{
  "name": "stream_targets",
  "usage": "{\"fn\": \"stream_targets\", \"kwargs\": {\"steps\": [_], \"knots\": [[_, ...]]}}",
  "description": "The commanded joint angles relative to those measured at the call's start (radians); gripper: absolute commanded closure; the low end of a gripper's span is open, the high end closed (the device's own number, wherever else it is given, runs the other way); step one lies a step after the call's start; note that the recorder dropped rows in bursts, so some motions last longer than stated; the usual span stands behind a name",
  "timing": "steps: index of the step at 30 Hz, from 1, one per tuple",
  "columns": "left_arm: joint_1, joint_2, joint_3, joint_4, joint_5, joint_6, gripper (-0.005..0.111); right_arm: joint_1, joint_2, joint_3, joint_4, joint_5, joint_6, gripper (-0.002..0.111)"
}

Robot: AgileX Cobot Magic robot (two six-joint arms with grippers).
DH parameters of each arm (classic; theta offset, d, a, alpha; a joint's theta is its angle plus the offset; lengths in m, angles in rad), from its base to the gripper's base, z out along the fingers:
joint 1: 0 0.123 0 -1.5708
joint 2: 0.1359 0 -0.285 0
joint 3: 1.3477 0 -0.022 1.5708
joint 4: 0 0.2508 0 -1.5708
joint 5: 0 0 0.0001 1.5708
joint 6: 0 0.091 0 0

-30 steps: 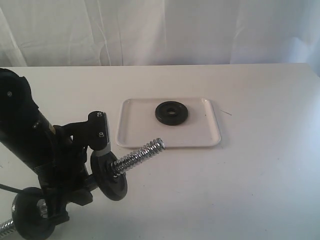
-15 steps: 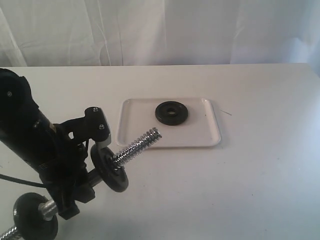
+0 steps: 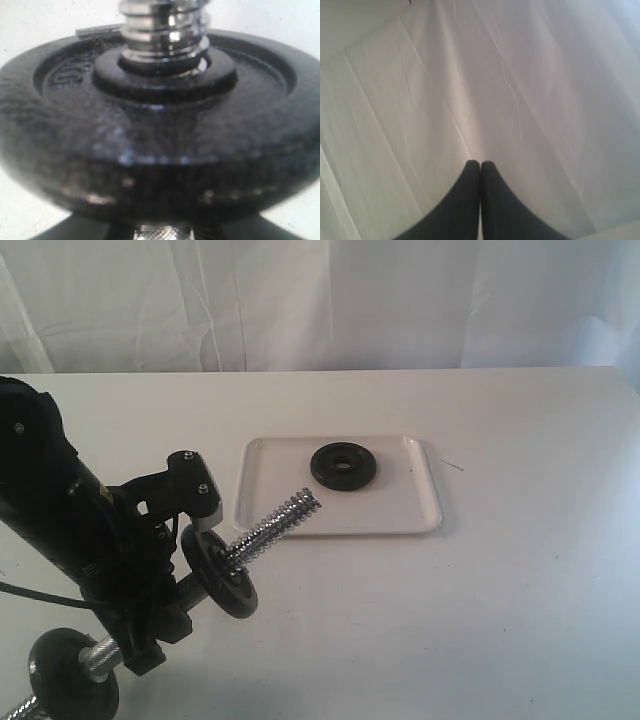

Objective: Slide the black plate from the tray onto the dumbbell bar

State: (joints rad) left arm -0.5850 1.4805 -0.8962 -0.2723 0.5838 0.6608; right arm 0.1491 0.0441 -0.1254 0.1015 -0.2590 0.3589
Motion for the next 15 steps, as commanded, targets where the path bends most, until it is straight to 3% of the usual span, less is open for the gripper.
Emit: {"fn": "stream_targets", "kwargs": {"steps": [1,7,15], "knots": [[-0.007,-0.050,-0.024,-0.078,-0.024,-0.001,0.107,0.002,0.161,-0.167,-0.009,0.201,-0.128,0.108],[-0.007,-0.050,-0.024,-0.078,-0.022,-0.012,0.107,0.053,0.451,-0.451,-0.005,0.477,-0.160,0.108],[-0.007,-0.050,-0.024,-0.073,-0.015,-0.083,0.107,0.165,0.872,-0.757,0.091,0.943,-0.462,0.108]]}}
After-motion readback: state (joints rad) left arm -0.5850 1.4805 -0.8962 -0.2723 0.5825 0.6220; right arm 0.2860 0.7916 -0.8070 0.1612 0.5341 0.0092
